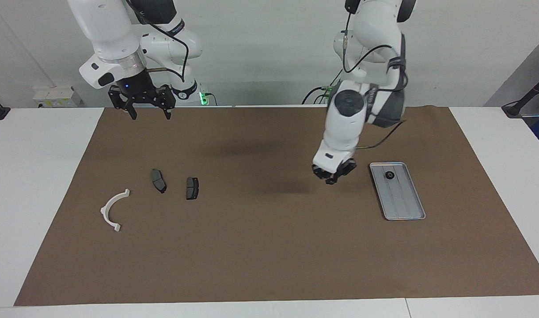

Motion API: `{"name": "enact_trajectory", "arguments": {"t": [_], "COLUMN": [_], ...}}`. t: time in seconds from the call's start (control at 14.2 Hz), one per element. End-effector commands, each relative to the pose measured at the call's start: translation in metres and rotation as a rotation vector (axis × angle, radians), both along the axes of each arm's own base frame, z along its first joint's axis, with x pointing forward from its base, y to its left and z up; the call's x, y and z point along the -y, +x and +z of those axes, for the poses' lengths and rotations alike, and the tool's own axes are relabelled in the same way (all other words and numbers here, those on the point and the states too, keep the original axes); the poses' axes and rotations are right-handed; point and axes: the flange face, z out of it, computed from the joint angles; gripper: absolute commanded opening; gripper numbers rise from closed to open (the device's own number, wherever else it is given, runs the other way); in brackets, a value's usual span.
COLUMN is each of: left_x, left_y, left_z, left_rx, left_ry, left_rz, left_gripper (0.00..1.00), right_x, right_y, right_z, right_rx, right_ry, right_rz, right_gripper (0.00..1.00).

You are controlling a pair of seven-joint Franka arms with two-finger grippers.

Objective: Pick bearing gear from pile to tray

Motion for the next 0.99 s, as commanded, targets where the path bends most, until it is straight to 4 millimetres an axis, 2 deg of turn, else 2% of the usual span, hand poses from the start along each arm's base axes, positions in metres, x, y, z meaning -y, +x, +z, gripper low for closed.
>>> {"name": "enact_trajectory", "arguments": {"t": [0.0,0.14,0.21,0.42,0.7,0.91], "left_x": [-0.101,-0.159,-0.167,-0.175,-0.180,-0.211], "left_y": [0.008,0.016,0.017,0.022,0.018,0.016], "left_z": [0.013,-0.005,-0.019,-0.067,-0.097,-0.101], "left_rx": [-0.047,-0.015,0.012,0.076,0.073,0.071], "left_ry": [-0.038,-0.050,-0.051,-0.052,-0.051,-0.046], "left_rz": [-0.110,-0.138,-0.152,-0.142,-0.145,-0.173], "left_gripper": [0.00,0.00,0.00,0.00,0.00,0.00], "right_x": [0.004,0.004,0.004,0.002,0.003,0.002], "right_y": [-0.002,-0.002,-0.001,0.003,0.005,0.006], "right_z": [-0.001,-0.001,-0.002,0.002,0.001,0.002], "right_rx": [-0.011,-0.008,-0.008,0.006,0.010,0.016], "right_ry": [0.022,0.023,0.023,0.025,0.026,0.027], "right_rz": [-0.001,0.002,0.003,0.008,0.006,0.008], "right_gripper": [1.00,1.00,1.00,1.00,1.00,1.00]}}
